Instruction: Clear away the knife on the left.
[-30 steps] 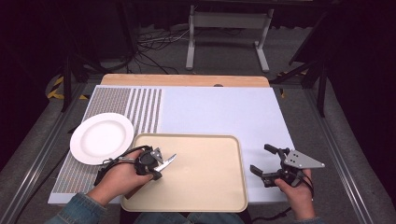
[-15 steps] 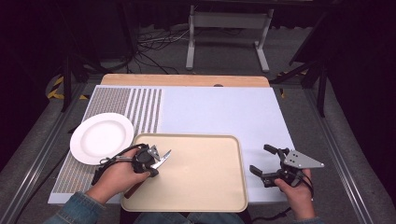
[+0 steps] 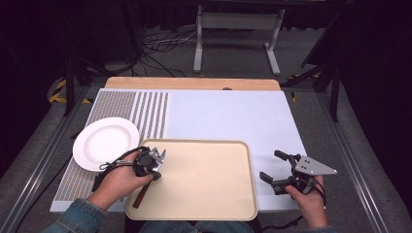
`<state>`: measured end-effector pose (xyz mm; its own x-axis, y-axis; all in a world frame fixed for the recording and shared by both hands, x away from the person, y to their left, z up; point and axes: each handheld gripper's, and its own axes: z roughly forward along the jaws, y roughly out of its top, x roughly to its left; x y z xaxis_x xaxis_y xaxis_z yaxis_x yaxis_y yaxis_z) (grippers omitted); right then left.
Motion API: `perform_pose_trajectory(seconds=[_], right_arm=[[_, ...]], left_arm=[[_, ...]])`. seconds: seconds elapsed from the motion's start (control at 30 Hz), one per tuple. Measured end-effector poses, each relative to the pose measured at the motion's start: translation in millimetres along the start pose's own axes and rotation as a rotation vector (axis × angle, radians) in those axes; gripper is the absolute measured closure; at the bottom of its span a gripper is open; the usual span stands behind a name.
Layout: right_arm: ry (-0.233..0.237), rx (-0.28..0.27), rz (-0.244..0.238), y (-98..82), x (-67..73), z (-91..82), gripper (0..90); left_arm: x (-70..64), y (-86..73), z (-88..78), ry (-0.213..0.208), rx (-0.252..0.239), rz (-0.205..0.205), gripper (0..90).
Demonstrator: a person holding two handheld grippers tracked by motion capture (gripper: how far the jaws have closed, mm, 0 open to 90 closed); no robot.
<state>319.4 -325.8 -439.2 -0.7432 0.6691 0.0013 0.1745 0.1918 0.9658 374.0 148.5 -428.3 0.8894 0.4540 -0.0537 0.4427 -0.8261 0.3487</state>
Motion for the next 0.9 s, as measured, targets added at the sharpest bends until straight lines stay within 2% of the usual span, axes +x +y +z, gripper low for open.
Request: perform_pose_trajectory(seconds=[0.4,0.7,0.9], right_arm=[[0.001,0.004,0.001,-0.1,0.5,0.3,3.4],[0.001,0.005,0.001,-0.3,0.6,0.9,3.4],[0.000,0.005,0.000,-0.1,0.9,0.7,3.4]], left_arm=[[2.1,-7.7,-3.0,0.008,0.003,-0.017,90.0],[-5.8,-11.9,-4.6,-0.005,0.024,0.023,89.8],[-7.7,-15.5,-6.4,-0.007,0.041,0.020,90.0]])
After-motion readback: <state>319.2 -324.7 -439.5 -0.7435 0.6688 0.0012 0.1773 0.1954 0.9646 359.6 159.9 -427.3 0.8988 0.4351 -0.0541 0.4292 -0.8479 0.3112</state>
